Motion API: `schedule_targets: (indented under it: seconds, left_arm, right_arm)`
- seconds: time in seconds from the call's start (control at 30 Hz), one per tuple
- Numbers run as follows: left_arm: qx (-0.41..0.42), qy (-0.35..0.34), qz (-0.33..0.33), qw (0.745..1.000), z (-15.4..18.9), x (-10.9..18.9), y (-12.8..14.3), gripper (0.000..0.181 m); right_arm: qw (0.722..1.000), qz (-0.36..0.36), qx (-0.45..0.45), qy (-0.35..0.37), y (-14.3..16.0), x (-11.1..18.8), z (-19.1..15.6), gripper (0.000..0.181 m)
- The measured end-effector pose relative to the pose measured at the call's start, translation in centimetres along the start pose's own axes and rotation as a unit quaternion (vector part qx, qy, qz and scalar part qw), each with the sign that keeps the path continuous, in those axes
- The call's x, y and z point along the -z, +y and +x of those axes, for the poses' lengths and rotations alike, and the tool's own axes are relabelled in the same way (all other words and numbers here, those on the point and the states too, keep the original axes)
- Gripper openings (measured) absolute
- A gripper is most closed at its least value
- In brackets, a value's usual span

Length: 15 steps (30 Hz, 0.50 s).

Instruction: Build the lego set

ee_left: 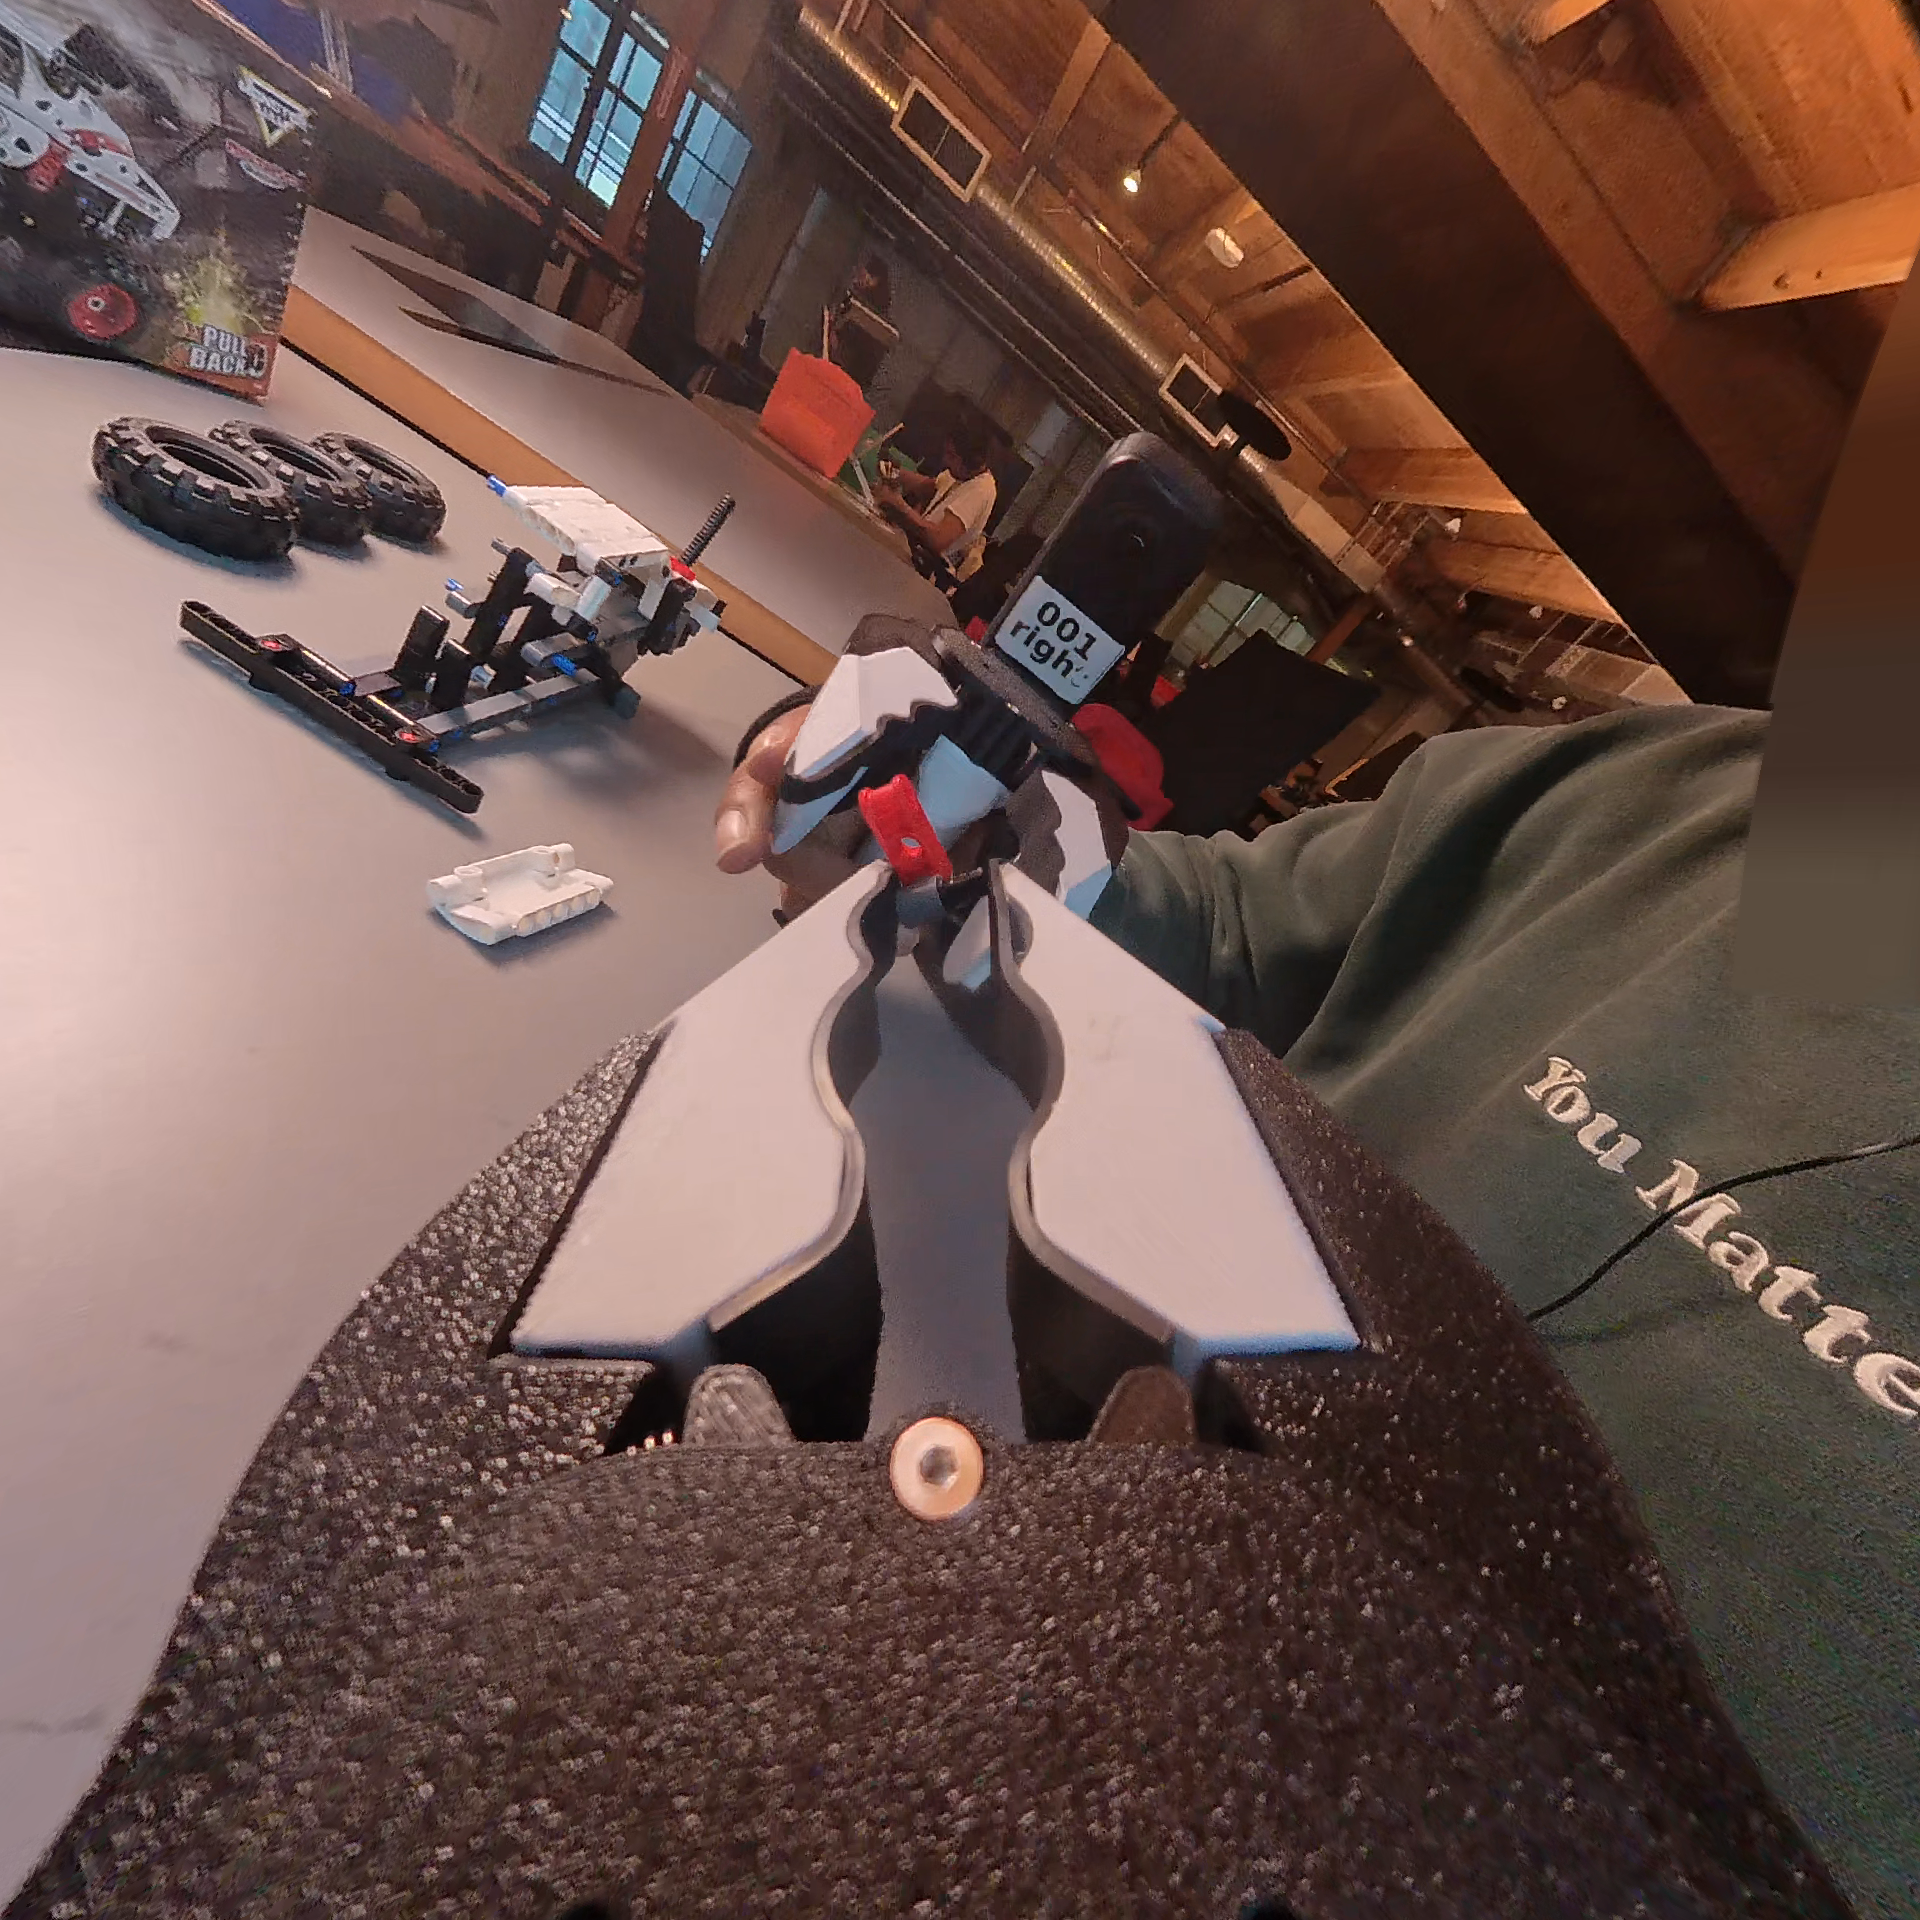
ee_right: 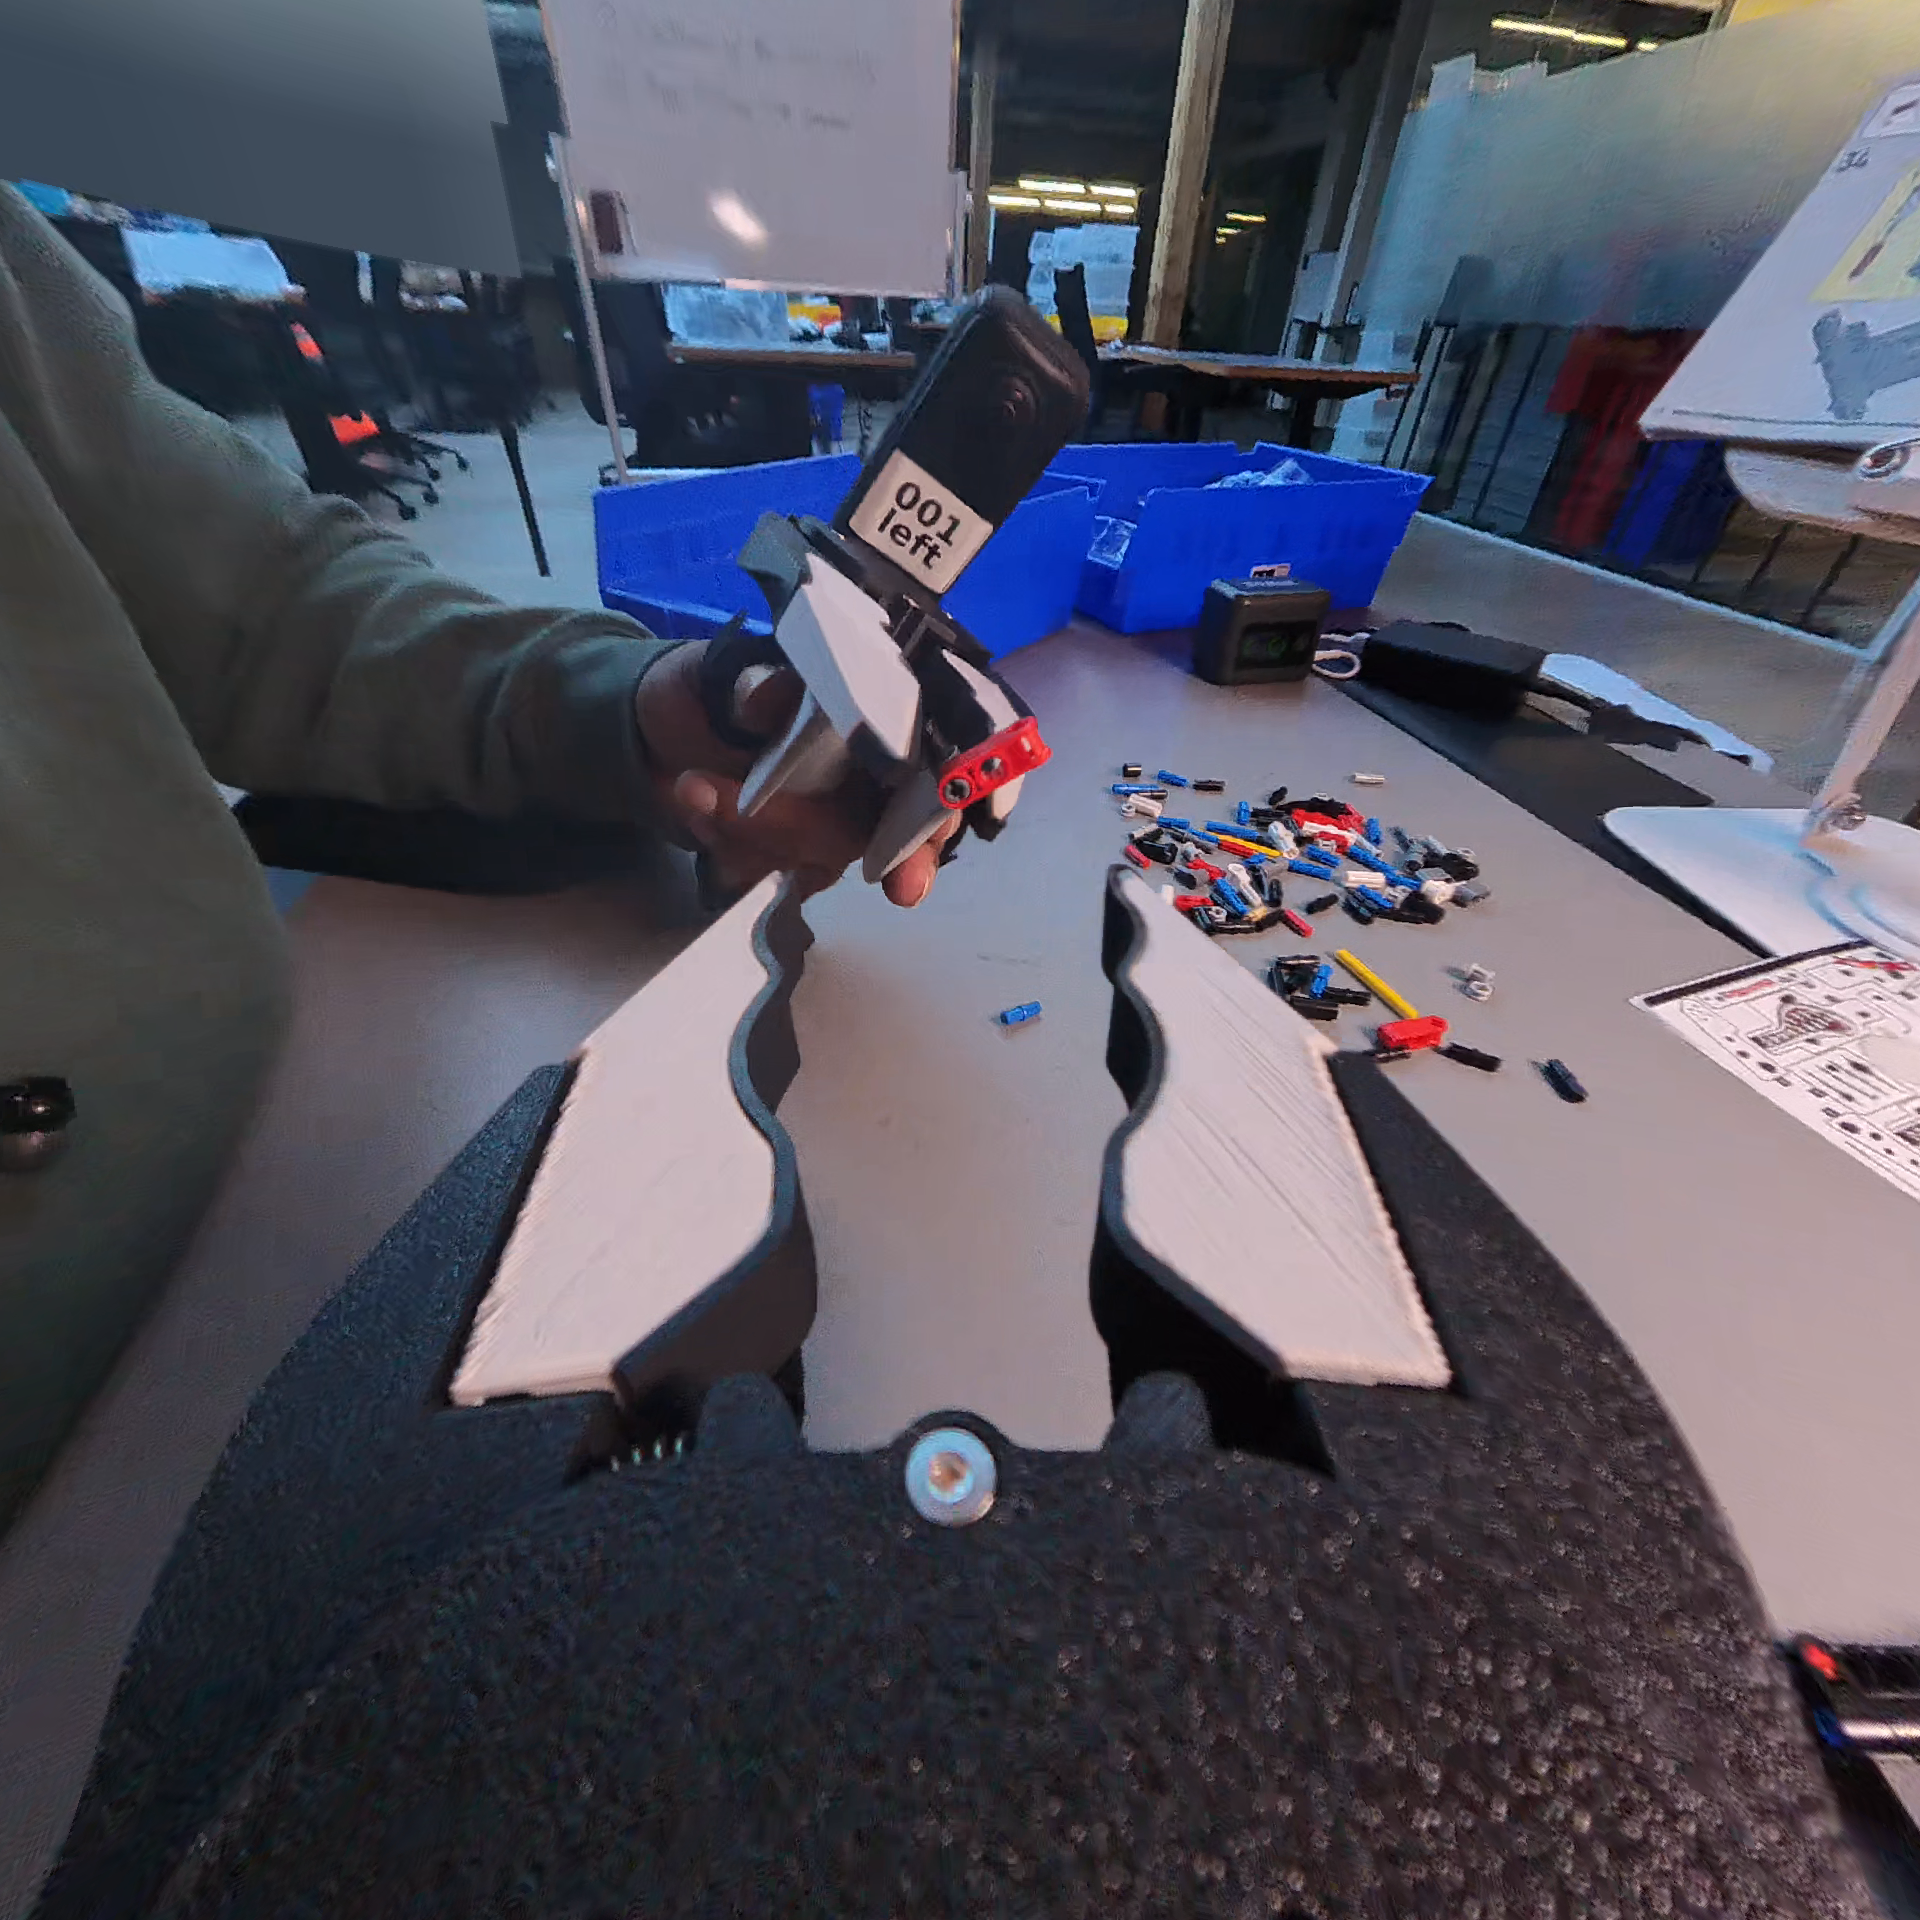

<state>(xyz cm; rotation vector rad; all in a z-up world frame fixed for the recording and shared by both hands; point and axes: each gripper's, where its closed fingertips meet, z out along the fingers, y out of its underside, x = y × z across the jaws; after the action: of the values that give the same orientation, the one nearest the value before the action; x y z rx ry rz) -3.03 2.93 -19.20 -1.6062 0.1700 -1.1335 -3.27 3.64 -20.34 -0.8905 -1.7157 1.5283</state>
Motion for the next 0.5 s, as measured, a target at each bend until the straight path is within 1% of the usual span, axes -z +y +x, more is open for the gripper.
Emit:
schedule_targets:
  seconds: [0.1, 0.23, 0.3, 0.4, 0.5]
  left_arm:
    - [0.01, 0.002, 0.008, 1.0, -0.1, 0.0, -0.2, 0.016]
    - [0.012, 0.005, 0.007, 1.0, 0.1, 0.0, -0.1, 0.017]
    - [0.014, 0.011, 0.004, 1.0, 0.3, -0.1, 0.0, 0.016]
    - [0.008, 0.016, -0.011, 1.0, 0.6, -0.5, 0.5, 0.016]
    - [0.001, 0.021, -0.025, 0.999, 1.0, -0.8, 1.0, 0.017]
  right_arm:
    - [0.999, 0.004, 0.023, 0.031, -0.2, -0.2, 0.6, 0.054]
    - [0.996, 0.017, 0.075, 0.054, -1.4, 0.0, 0.6, 0.04]
    - [0.991, 0.005, 0.121, 0.059, -1.4, -0.1, 0.1, 0.039]
    - [0.976, -0.025, 0.202, 0.08, -1.1, -0.4, -0.2, 0.037]
    - [0.965, -0.044, 0.244, 0.085, -0.7, -0.6, -0.5, 0.033]
